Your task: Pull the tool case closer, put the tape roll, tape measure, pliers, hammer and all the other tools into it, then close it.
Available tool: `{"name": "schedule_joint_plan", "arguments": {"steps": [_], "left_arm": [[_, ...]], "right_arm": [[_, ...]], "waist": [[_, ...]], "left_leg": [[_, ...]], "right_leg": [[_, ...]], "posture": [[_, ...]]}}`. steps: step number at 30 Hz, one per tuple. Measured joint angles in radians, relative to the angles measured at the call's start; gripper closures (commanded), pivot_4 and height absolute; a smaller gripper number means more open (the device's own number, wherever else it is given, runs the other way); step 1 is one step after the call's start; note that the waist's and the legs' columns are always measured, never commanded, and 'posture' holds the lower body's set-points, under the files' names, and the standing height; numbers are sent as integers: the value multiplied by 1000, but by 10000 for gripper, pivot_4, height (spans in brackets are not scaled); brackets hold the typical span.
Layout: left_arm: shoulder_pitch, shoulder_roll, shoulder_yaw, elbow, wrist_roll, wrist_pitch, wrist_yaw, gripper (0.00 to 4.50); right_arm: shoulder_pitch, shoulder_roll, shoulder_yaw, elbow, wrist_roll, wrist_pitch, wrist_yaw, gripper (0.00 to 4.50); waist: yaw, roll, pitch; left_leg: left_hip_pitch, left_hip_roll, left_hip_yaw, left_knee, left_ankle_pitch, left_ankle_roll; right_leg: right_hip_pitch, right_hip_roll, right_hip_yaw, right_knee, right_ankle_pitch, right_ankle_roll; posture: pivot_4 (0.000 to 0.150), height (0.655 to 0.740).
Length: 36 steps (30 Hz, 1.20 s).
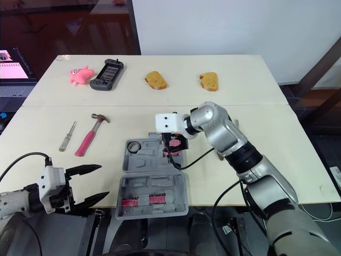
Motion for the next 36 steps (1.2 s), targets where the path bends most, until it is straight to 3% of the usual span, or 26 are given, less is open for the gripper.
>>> {"name": "schedule_joint_plan", "arguments": {"steps": [2,7,22,27,31,36], "left_arm": [[-17,0,-2,10,0,0,-4,0],[-37,0,-7,16,0,1,-13,0],[-46,2,-6,27,-1,2,-35,0],[-40,4,-1,28,-1,3,-35,0],[-32,7,4,27,-1,4,-34,0],[-20,10,11,24,-9,39,-19,0]], "right_arm": [[27,-1,-18,1,29,8,1,8872],[54,-1,-44,21,70,10,-4,34037],[100,50,-93,384,79,-183,-127,34037],[91,75,-96,521,67,-300,-136,34037],[69,95,-96,602,66,-337,-134,34037],[62,103,-104,632,66,-360,-129,34037]], "waist": [[-1,0,0],[-3,0,0],[-2,0,0],[-4,-1,-2],[-6,-2,-4],[-6,-2,-8]], "left_leg": [[0,0,0,0,0,0],[0,0,0,0,0,0],[1,0,0,0,0,0],[5,0,0,0,0,0],[18,0,0,-3,0,0],[19,0,0,-4,0,0]], "right_leg": [[0,0,0,1,0,0],[-1,0,0,2,0,0],[-1,0,0,4,1,1],[3,0,0,3,-1,-1],[16,0,0,0,-2,-3],[17,0,0,-1,-3,-4]], "posture": [[1500,7207],[1500,7207],[1500,7207],[1500,7207],[1500,7207],[1500,7207]]}}
